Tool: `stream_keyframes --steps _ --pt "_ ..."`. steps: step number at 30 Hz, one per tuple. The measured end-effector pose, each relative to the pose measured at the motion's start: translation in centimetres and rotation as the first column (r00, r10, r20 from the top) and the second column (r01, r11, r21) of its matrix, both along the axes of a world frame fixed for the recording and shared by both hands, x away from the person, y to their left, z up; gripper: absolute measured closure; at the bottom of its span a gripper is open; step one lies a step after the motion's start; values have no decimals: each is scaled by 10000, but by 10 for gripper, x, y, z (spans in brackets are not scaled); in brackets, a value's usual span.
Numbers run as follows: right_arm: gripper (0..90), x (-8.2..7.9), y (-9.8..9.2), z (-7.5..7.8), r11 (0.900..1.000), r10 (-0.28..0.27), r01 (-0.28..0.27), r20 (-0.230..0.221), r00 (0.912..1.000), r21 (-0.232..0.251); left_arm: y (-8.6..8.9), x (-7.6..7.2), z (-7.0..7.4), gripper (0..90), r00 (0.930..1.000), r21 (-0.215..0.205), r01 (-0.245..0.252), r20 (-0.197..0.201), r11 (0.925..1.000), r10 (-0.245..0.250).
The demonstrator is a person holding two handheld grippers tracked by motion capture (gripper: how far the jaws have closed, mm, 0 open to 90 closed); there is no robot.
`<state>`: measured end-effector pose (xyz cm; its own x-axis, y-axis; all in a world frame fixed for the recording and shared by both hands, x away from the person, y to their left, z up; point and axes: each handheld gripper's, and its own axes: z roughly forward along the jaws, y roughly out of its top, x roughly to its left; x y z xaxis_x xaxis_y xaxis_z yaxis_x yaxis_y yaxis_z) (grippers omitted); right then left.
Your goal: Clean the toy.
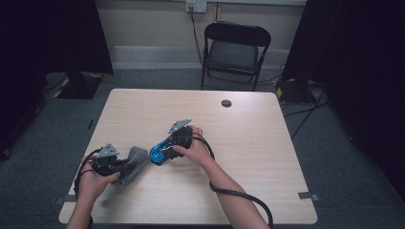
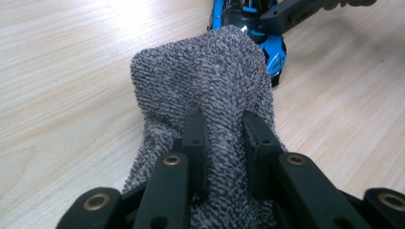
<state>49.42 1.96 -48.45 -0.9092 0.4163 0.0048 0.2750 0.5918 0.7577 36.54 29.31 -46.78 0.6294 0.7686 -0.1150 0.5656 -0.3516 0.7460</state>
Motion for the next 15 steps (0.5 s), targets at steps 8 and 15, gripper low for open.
stream_keyframes --steps 8,15 --pt "142 -1 -7 7 9997 173 -171 95 9998 -159 -2 0 9 739 9997 -108 -26 252 9999 29" --pt "143 0 -29 18 10000 -21 20 85 10000 96 -16 3 21 738 9984 -143 187 541 9997 -179"
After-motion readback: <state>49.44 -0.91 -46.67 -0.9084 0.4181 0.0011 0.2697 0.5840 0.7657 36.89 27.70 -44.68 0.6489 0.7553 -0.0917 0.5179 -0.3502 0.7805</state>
